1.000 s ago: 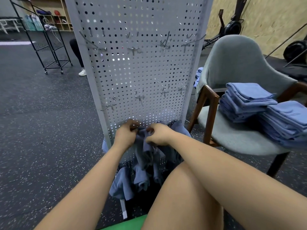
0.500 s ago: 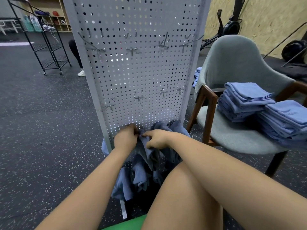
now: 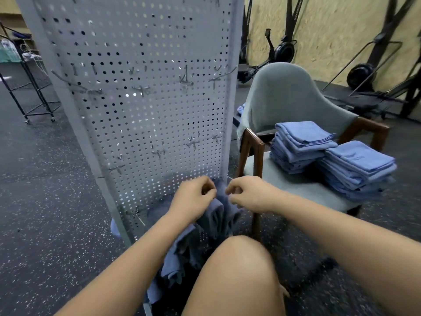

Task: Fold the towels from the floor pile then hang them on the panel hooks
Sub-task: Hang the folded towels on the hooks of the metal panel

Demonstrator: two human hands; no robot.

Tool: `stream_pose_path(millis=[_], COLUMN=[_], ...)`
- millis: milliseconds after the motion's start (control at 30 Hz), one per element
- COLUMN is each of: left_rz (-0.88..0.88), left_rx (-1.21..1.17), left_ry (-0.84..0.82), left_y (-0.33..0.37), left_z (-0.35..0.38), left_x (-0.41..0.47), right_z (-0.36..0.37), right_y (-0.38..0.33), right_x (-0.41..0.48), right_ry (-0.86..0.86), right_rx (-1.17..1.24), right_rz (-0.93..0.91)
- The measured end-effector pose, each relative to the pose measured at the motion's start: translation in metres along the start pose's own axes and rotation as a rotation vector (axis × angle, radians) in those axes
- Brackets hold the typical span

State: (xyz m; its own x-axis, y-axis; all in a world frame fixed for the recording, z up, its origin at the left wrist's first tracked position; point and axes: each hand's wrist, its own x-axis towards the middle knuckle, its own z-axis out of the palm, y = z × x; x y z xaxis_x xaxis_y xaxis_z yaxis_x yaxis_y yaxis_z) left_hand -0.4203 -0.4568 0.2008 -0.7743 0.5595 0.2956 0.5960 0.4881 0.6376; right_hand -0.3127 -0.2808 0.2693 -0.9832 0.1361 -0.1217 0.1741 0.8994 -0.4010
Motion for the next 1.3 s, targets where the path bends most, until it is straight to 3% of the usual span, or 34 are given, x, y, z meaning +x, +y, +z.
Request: stream_pose_path(millis=[300,433,633,767,967,1067,1167,1300], left_rz=[0.24,0.188,0.04,-0.033,-0.174,-0.225,-0.167,0.072], left_rx=[-0.105,-0.108,-0.139,-0.177,-0.396,-0.398,-0.406,-0.375], left_ry=[-0.226,-0.327,-0.224,-0.197,-0.151,-0.171,-0.223,-0.242], left_y=[0.161,0.225,0.27,0.276,0.292,0.3,0.311,0.323], left_z=[0.086,0.126,0.2,0.243,0.253,0.253,0.245,0.225], left_x=[0.07,0.122,0.17,0.175,0.185,0.179,0.171,0.155], right_z=[-0.094,-0.119,-0.132,-0.119,-0.111,-0.111,-0.115,-0.129], right_y=[0.132,0.193,0.262,0.284,0.286,0.282,0.278,0.279], right_x=[-0.06,-0.067,-0.069,-0.062,-0.062,-0.064,-0.072,-0.087], right_ry=[0.242,0.406,0.683,0.658,0.674,0.656,0.671,0.811], right_rx=[0.046,0.05,-0.047,-0.095,-0.07,-0.05,0.09,0.4], right_rz=[0.258,0.424,0.586,0.605,0.638,0.657,0.683,0.688])
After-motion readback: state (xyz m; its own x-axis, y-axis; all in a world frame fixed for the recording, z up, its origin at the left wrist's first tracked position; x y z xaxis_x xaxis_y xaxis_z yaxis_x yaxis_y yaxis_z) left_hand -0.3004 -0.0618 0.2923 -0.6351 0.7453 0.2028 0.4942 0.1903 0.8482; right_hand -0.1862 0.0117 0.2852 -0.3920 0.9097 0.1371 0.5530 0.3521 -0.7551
